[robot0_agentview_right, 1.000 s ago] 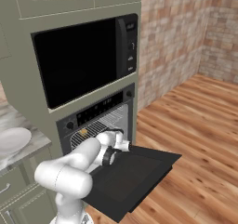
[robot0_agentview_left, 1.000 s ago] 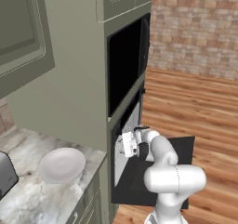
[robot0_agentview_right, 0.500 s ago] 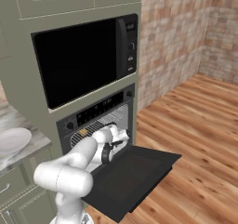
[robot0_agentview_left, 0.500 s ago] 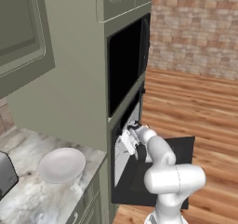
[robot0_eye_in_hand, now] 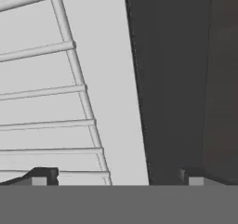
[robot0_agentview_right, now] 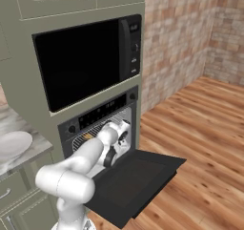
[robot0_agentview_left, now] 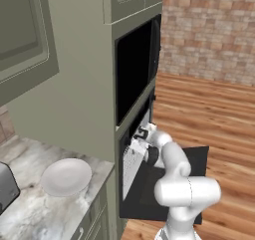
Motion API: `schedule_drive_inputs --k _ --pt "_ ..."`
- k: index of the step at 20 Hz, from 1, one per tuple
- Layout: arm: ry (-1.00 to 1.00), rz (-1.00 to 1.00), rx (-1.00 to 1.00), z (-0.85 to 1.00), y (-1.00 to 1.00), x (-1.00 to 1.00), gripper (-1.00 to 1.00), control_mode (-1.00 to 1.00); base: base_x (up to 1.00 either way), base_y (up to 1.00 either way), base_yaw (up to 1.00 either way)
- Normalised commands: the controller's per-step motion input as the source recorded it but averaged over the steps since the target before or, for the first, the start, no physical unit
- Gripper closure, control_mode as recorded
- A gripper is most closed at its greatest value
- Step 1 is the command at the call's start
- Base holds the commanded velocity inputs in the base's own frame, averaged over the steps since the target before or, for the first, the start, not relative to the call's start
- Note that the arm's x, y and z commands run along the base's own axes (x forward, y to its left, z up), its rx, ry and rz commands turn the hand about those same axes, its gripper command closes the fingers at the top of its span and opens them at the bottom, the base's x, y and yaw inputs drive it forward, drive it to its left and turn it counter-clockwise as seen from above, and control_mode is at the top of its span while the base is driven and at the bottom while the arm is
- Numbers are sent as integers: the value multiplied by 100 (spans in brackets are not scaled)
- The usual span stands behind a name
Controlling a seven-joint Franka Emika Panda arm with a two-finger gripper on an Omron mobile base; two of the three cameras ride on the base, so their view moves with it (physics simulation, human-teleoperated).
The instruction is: Take the baked cake out of the oven and place it on the plate for cooling. Then close the oven door.
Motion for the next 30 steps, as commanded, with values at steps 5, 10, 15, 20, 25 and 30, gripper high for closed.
schedule_drive_inputs --k 5,10,15,20,25,30 --pt "0 0 -45 -100 -100 -80 -100 -100 0 0 0" --pt "-4 0 -34 -100 -100 -97 -100 -100 0 0 0" --pt "-14 0 -19 -99 -100 -100 -100 -100 0 0 0" --pt "-15 0 -5 -85 -100 -100 -100 -100 0 0 0" --pt "-19 0 2 -20 -100 -87 -100 -100 0 0 0" --pt "-22 0 8 58 -68 -50 -100 -100 0 0 0"
